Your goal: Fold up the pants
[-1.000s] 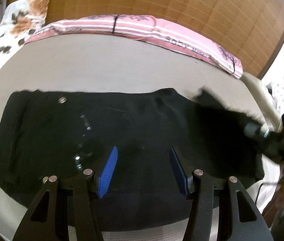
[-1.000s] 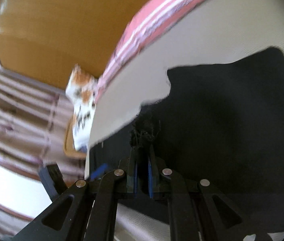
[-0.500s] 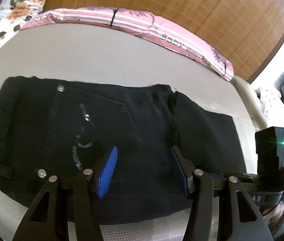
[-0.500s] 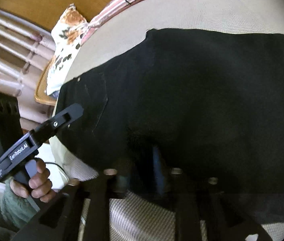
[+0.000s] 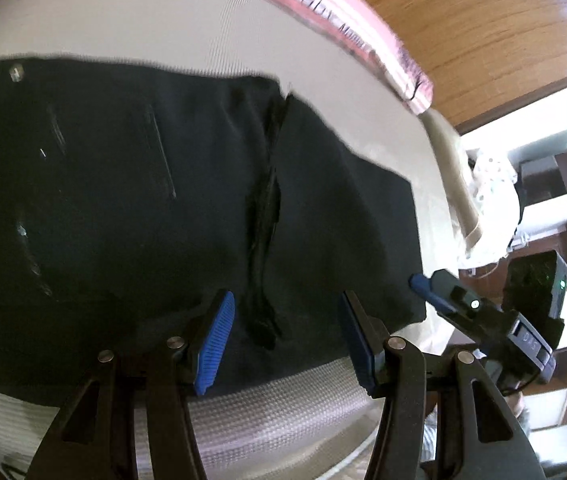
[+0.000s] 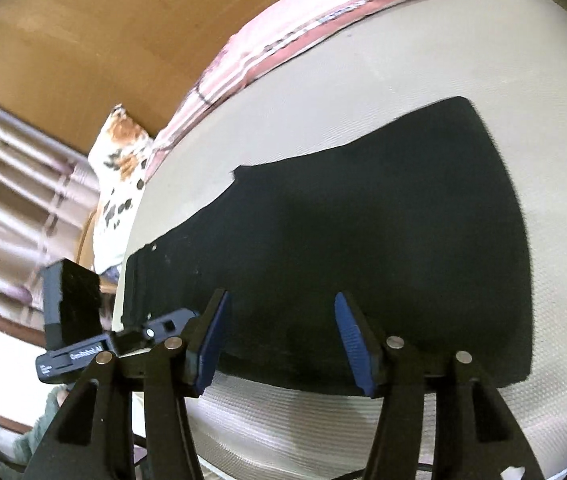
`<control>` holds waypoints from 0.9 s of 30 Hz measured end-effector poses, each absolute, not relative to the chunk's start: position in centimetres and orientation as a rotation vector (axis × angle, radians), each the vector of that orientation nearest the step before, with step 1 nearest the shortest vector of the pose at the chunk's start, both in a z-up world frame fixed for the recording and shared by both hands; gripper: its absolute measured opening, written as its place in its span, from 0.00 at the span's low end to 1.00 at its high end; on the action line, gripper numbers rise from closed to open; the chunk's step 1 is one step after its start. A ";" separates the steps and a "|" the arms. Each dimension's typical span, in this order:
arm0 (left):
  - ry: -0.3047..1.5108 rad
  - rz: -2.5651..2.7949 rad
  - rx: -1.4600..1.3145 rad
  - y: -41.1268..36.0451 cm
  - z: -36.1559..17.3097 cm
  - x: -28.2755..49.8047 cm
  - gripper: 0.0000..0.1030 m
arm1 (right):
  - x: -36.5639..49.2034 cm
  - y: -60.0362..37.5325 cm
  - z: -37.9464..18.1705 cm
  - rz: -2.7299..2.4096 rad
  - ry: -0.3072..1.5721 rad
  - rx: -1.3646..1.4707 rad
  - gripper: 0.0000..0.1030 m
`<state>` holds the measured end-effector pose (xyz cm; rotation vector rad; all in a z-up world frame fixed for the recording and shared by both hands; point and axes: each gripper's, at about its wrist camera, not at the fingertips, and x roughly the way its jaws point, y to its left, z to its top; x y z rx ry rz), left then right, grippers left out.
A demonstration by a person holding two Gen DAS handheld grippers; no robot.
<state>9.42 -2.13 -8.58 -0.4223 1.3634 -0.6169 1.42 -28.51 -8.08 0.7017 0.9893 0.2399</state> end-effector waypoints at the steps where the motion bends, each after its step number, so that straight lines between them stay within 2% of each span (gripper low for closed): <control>1: 1.386 -0.610 -0.413 -2.5 -9.0 9.4 0.52 | 1.3 -28.8 -8.2 0.229 0.984 0.714 0.51; 3: 1.417 -0.599 -0.406 -2.9 -9.6 9.4 0.49 | 1.0 -29.4 -8.4 0.221 0.979 0.730 0.51; 4: 1.438 -0.598 -0.408 -3.1 -10.0 9.4 0.40 | 1.1 -29.4 -8.5 0.219 0.977 0.736 0.51; 5: 1.459 -0.597 -0.411 -3.4 -10.4 9.4 0.37 | 1.0 -29.5 -8.6 0.217 0.975 0.741 0.51; 10: 1.473 -0.586 -0.439 -3.5 -10.9 9.3 0.30 | 0.8 -30.4 -9.2 0.213 0.974 0.768 0.51; 13: 1.488 -0.602 -0.436 -4.1 -11.2 8.9 0.13 | 1.0 -30.4 -9.4 0.197 0.979 0.776 0.51; 15: 1.471 -0.596 -0.427 -4.4 -10.9 8.8 0.09 | 0.9 -30.7 -9.5 0.187 0.981 0.778 0.51; 23: 1.353 -0.598 -0.429 -3.2 -8.1 7.4 0.07 | 0.2 -31.7 -9.0 0.095 1.011 0.680 0.51; 27: 1.384 -0.563 -0.408 -3.2 -9.6 7.6 0.07 | -0.4 -32.4 -10.0 0.064 1.045 0.646 0.49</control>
